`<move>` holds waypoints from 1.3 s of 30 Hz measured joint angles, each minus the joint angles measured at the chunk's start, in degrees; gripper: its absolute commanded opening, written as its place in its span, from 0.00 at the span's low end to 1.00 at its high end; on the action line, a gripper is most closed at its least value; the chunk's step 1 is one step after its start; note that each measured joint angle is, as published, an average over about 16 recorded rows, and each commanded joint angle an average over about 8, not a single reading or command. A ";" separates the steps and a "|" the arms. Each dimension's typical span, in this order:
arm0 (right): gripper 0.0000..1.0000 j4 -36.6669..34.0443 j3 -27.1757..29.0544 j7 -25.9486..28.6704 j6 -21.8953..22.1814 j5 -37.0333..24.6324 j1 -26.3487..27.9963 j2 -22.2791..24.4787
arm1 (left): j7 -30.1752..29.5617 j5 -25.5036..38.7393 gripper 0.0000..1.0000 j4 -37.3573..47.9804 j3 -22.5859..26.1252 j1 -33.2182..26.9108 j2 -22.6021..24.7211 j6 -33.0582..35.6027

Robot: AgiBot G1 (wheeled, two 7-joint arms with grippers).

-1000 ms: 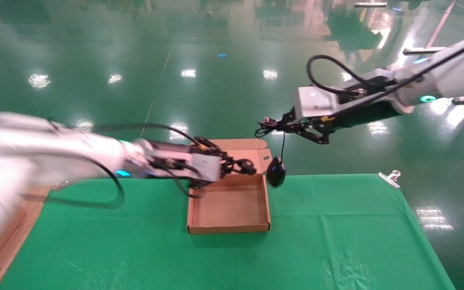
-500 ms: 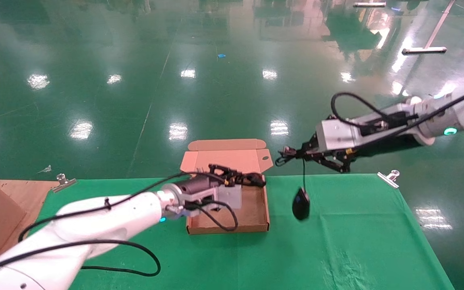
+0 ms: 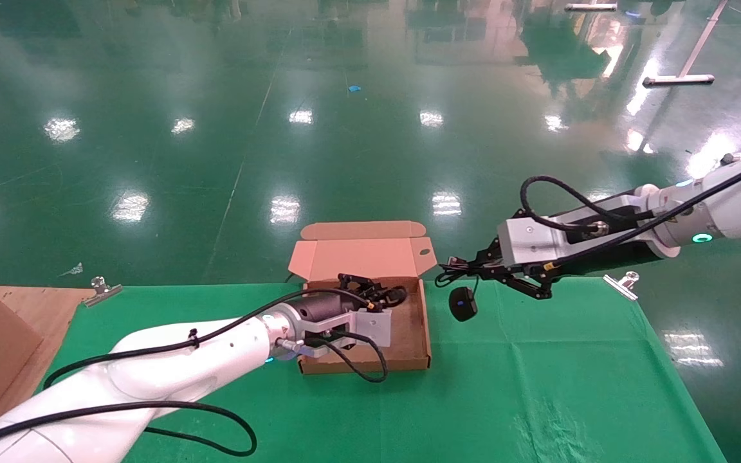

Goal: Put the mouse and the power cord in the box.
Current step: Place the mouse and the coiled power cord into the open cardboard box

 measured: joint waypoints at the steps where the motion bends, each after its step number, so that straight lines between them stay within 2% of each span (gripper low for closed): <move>1: 0.00 -0.01 0.01 0.10 0.02 0.02 0.03 -0.20 | -0.18 -0.44 1.00 -0.07 0.62 -0.10 -0.01 -0.24; 12: 0.00 0.82 0.12 2.57 1.01 0.33 1.22 -4.94 | -1.73 -7.83 1.00 2.33 3.08 -1.40 -0.95 0.32; 17: 0.00 3.67 -0.32 4.75 2.62 0.74 0.14 -7.65 | -0.88 -12.42 1.00 4.44 1.21 -1.88 -3.56 4.28; 23: 0.00 10.34 -3.00 9.20 6.73 1.76 -4.07 -9.71 | 3.28 -17.81 1.00 6.49 -2.56 -1.64 -8.34 11.12; 25: 0.09 12.84 -4.24 10.96 8.35 2.20 -5.85 -10.06 | 4.82 -19.41 1.00 6.86 -3.80 -1.46 -9.93 13.53; 31: 0.84 19.46 -8.47 15.80 13.30 3.68 -11.06 -10.47 | 8.99 -23.22 1.00 7.69 -6.81 -0.76 -13.37 18.98; 33: 1.00 20.77 -9.58 16.89 14.41 4.06 -12.18 -10.52 | 9.88 -23.84 1.00 8.03 -7.32 -0.59 -13.78 19.77; 39: 1.00 22.10 -10.98 18.21 15.83 4.62 -13.55 -10.58 | 10.63 -24.46 1.00 8.55 -7.77 -0.47 -13.99 20.56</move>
